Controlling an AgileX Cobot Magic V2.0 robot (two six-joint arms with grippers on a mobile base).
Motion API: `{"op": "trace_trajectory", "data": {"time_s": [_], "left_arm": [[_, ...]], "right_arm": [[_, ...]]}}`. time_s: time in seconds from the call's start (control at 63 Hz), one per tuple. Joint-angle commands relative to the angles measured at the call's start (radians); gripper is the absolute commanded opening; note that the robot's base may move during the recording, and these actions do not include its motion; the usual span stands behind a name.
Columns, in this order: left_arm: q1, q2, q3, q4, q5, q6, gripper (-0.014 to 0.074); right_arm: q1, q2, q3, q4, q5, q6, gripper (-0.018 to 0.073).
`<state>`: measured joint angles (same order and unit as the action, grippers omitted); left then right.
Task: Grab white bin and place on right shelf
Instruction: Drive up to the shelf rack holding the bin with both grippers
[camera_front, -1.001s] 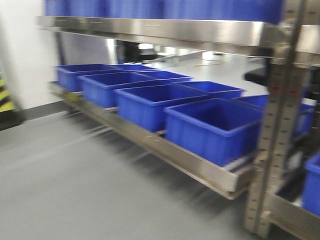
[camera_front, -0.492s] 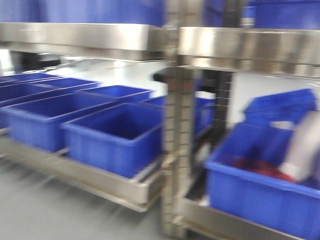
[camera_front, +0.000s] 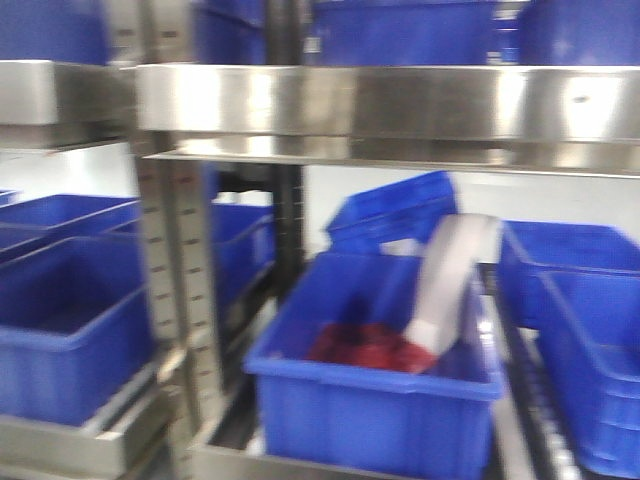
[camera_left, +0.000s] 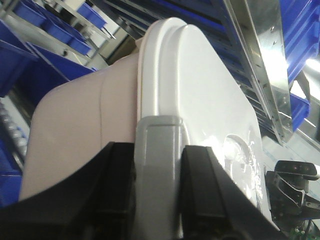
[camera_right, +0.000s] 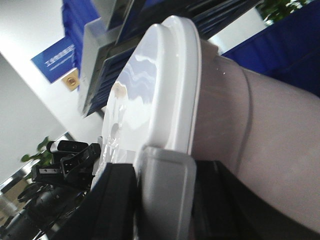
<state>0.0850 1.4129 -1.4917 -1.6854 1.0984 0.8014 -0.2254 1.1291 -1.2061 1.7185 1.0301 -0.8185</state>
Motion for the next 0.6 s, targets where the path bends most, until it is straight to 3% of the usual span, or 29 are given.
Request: {"op": "trace_trajectory", "data": {"time_s": [0.0, 0.588], "left_arm": [[-0.035, -0.04, -0.036, -0.055, 0.203, 0.021, -0.0086], [-0.035, -0.04, -0.036, -0.055, 0.203, 0.021, -0.0086]], "right_arm": [[0.027, -0.034, -0.035, 0.124, 0.209, -0.009, 0.0234], [0.027, -0.034, -0.035, 0.124, 0.209, -0.009, 0.0234]]}}
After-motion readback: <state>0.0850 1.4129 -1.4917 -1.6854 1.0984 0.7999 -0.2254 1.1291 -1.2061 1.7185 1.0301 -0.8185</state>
